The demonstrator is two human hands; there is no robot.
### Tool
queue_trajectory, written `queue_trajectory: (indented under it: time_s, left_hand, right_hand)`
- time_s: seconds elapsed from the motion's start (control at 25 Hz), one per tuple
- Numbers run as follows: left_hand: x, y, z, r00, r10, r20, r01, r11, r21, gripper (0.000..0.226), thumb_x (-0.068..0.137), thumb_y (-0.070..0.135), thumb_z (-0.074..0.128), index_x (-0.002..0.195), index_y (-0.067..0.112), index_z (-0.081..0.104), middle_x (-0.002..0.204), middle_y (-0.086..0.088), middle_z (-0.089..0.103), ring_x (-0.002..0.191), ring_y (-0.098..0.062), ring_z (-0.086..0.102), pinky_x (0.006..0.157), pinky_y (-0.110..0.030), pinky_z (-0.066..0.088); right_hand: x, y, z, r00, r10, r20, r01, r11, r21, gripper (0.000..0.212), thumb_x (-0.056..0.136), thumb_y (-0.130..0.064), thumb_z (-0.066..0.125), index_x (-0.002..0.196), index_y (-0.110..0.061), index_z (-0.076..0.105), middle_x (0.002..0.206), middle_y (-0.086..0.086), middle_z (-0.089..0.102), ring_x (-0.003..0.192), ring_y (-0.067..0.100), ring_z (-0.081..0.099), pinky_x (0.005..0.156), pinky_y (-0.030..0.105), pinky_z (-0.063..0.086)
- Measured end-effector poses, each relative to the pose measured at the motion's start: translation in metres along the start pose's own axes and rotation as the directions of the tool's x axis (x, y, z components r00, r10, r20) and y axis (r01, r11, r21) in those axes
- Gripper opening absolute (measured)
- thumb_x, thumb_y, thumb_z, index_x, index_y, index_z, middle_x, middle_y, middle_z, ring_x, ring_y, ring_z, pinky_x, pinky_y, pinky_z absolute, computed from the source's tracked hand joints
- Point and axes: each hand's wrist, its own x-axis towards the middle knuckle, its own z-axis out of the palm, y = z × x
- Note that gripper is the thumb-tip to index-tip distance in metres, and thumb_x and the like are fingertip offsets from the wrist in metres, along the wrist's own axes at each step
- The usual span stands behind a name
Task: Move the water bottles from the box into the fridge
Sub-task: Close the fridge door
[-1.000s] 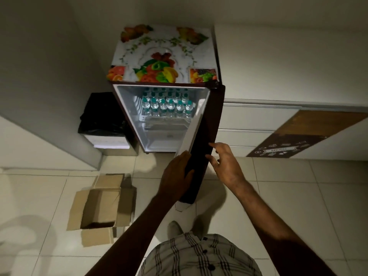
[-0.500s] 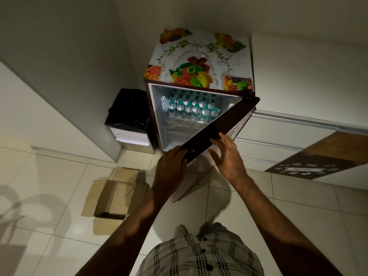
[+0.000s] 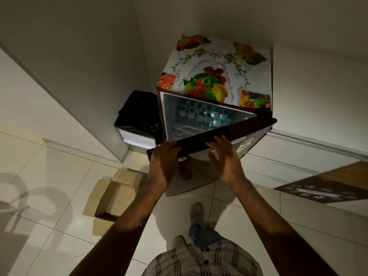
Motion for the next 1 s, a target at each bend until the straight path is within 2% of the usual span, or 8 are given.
queue_trajectory:
  time_s: [0.16, 0.28, 0.36, 0.48, 0.6, 0.76, 0.92, 1.0]
  left_hand:
    - [0.029, -0.008, -0.006, 0.996, -0.087, 0.004, 0.086, 0.995, 0.050, 0.037, 0.083, 0.007, 0.069, 0.117, 0.021, 0.073, 0.130, -0.002, 0.066, 0.123, -0.026, 0.059, 0.103, -0.047, 0.046]
    - [0.054, -0.011, -0.005, 0.981, -0.190, 0.027, 0.186, 0.978, 0.092, 0.036, 0.091, 0.014, 0.063, 0.125, 0.024, 0.068, 0.139, 0.001, 0.060, 0.136, -0.023, 0.049, 0.117, -0.051, 0.029]
    - [0.065, -0.014, -0.002, 0.969, -0.245, -0.017, 0.246, 0.966, 0.084, 0.033, 0.096, 0.018, 0.058, 0.128, 0.022, 0.068, 0.140, 0.000, 0.060, 0.137, -0.021, 0.047, 0.121, -0.050, 0.020]
    - [0.077, -0.016, 0.001, 0.949, -0.306, -0.074, 0.309, 0.950, 0.031, 0.034, 0.096, 0.016, 0.061, 0.130, 0.018, 0.066, 0.140, -0.004, 0.060, 0.138, -0.023, 0.046, 0.124, -0.044, 0.013]
    - [0.088, -0.019, 0.006, 0.939, -0.338, -0.063, 0.336, 0.941, -0.045, 0.044, 0.094, 0.013, 0.066, 0.137, 0.014, 0.059, 0.149, -0.008, 0.049, 0.147, -0.025, 0.033, 0.119, -0.032, 0.011]
    - [0.114, -0.032, 0.012, 0.952, -0.305, -0.015, 0.304, 0.951, -0.056, 0.044, 0.100, 0.020, 0.057, 0.143, 0.015, 0.053, 0.157, -0.007, 0.039, 0.151, -0.024, 0.023, 0.118, -0.031, 0.011]
    - [0.139, -0.054, 0.020, 0.977, -0.206, 0.062, 0.207, 0.978, -0.014, 0.050, 0.101, 0.027, 0.053, 0.149, 0.017, 0.043, 0.161, -0.007, 0.030, 0.153, -0.024, 0.015, 0.121, -0.041, 0.018]
    - [0.148, -0.064, 0.023, 0.978, -0.174, 0.116, 0.178, 0.984, -0.023, 0.053, 0.103, 0.034, 0.046, 0.154, 0.021, 0.033, 0.165, -0.004, 0.020, 0.154, -0.021, 0.006, 0.124, -0.044, 0.014]
  right_hand:
    - [0.027, 0.004, 0.006, 0.999, -0.014, 0.048, 0.018, 0.997, -0.072, 0.041, 0.104, -0.035, 0.049, 0.144, -0.029, 0.054, 0.159, 0.004, 0.040, 0.152, 0.022, 0.026, 0.118, 0.050, 0.032]
    - [0.042, 0.005, 0.010, 0.996, -0.086, 0.028, 0.089, 0.985, -0.148, 0.044, 0.104, -0.029, 0.052, 0.147, -0.026, 0.051, 0.157, 0.007, 0.042, 0.150, 0.027, 0.030, 0.118, 0.047, 0.029]
    - [0.050, 0.005, 0.014, 0.994, -0.105, 0.007, 0.104, 0.978, -0.180, 0.047, 0.102, -0.030, 0.056, 0.148, -0.025, 0.049, 0.157, 0.008, 0.043, 0.149, 0.029, 0.033, 0.118, 0.047, 0.028]
    - [0.066, 0.007, 0.018, 0.995, -0.103, 0.004, 0.103, 0.981, -0.166, 0.051, 0.102, -0.033, 0.055, 0.151, -0.024, 0.046, 0.158, 0.008, 0.040, 0.150, 0.029, 0.031, 0.119, 0.048, 0.029]
    - [0.081, 0.010, 0.025, 0.995, -0.096, 0.005, 0.096, 0.984, -0.149, 0.052, 0.102, -0.036, 0.053, 0.152, -0.024, 0.044, 0.161, 0.007, 0.036, 0.152, 0.028, 0.027, 0.120, 0.046, 0.025]
    - [0.100, 0.011, 0.032, 0.997, -0.071, 0.030, 0.074, 0.984, -0.159, 0.056, 0.102, -0.038, 0.053, 0.155, -0.026, 0.038, 0.163, 0.006, 0.030, 0.154, 0.026, 0.022, 0.122, 0.046, 0.024]
    - [0.114, 0.007, 0.035, 0.998, -0.046, -0.030, 0.042, 0.989, -0.142, 0.056, 0.100, -0.034, 0.057, 0.153, -0.023, 0.042, 0.163, 0.008, 0.032, 0.152, 0.027, 0.026, 0.117, 0.050, 0.030]
    - [0.120, 0.001, 0.036, 0.999, -0.017, -0.036, 0.013, 0.992, -0.122, 0.056, 0.100, -0.034, 0.056, 0.153, -0.024, 0.042, 0.163, 0.008, 0.031, 0.152, 0.029, 0.025, 0.118, 0.052, 0.028]
